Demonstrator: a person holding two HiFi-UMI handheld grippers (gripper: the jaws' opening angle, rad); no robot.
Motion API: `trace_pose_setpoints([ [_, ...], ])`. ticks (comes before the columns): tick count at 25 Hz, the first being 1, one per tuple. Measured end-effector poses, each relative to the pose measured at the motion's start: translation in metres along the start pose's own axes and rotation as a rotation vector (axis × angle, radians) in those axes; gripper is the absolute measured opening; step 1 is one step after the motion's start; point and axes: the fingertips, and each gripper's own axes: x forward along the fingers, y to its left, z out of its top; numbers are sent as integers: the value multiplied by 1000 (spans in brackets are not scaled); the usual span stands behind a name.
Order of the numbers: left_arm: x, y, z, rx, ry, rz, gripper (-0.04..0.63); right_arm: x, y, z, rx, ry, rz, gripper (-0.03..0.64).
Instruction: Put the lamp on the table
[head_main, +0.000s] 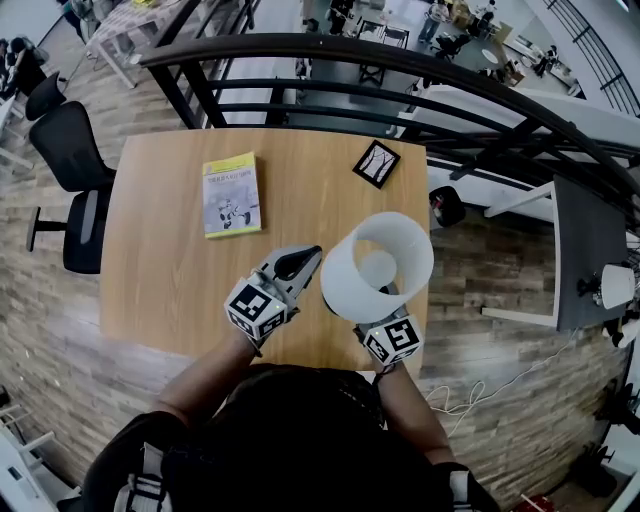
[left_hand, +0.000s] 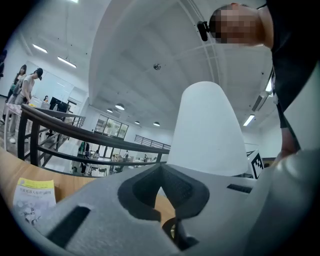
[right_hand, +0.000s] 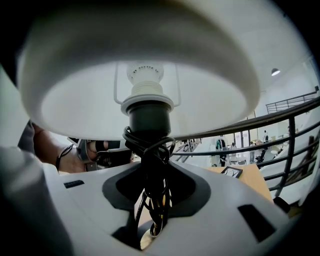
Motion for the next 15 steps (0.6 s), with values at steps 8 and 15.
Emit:
trace_pose_setpoints([
  [8,18,14,-30,0,42,-3,8,10,-24,-29,10,27,9,117],
  [15,31,23,-45,-5,69,-7,8,19,-43,-51,24,50,6,117],
])
